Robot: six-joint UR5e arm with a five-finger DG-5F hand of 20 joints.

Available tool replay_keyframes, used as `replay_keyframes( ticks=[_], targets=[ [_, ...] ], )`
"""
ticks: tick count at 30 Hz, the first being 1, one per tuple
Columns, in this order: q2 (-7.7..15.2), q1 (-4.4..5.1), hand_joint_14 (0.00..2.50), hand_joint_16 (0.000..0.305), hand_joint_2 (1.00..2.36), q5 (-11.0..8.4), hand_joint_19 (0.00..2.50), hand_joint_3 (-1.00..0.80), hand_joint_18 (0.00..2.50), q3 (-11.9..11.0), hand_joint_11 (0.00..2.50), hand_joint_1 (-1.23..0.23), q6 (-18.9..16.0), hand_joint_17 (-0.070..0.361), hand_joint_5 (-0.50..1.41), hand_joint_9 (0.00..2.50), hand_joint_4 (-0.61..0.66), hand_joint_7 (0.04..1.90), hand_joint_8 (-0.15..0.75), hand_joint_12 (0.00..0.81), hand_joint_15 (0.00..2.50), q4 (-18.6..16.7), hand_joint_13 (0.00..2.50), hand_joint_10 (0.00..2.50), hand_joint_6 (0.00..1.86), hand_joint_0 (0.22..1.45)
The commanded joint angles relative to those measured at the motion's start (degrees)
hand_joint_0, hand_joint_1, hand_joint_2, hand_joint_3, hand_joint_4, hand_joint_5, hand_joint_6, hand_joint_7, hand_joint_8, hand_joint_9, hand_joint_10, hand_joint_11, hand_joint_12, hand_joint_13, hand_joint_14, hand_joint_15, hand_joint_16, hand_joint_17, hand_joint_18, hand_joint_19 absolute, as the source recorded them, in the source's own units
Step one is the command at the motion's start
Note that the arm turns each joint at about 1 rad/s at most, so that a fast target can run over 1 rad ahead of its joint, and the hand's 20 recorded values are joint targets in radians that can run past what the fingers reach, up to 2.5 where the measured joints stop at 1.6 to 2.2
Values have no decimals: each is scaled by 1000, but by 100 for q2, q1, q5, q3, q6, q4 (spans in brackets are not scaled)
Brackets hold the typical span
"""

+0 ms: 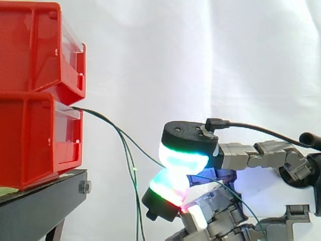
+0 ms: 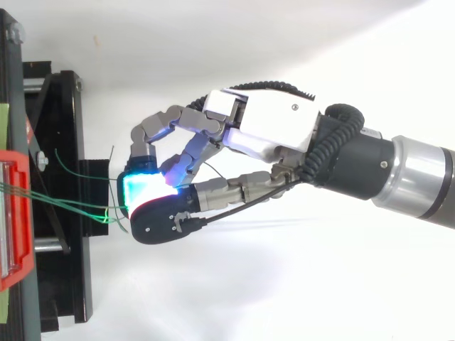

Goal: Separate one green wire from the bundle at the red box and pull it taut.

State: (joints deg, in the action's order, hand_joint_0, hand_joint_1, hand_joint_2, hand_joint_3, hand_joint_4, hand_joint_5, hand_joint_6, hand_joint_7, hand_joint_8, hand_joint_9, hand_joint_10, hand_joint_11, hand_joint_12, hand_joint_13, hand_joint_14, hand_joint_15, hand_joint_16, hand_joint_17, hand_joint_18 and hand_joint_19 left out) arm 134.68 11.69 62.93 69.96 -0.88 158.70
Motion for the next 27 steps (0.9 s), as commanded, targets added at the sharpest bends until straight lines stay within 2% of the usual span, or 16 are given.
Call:
replay_keyframes(
  ticks=[1,27],
  targets=[
    [-4,0,16,56,1009,0,449,30,907,0,718,-841,0,127,-92,1207,-31,1303,295,424,430,3,889,19,895,613],
    [5,0,17,56,1011,0,462,18,900,0,723,-834,0,125,-94,1206,-29,1293,292,422,442,3,887,20,895,610]
  ],
)
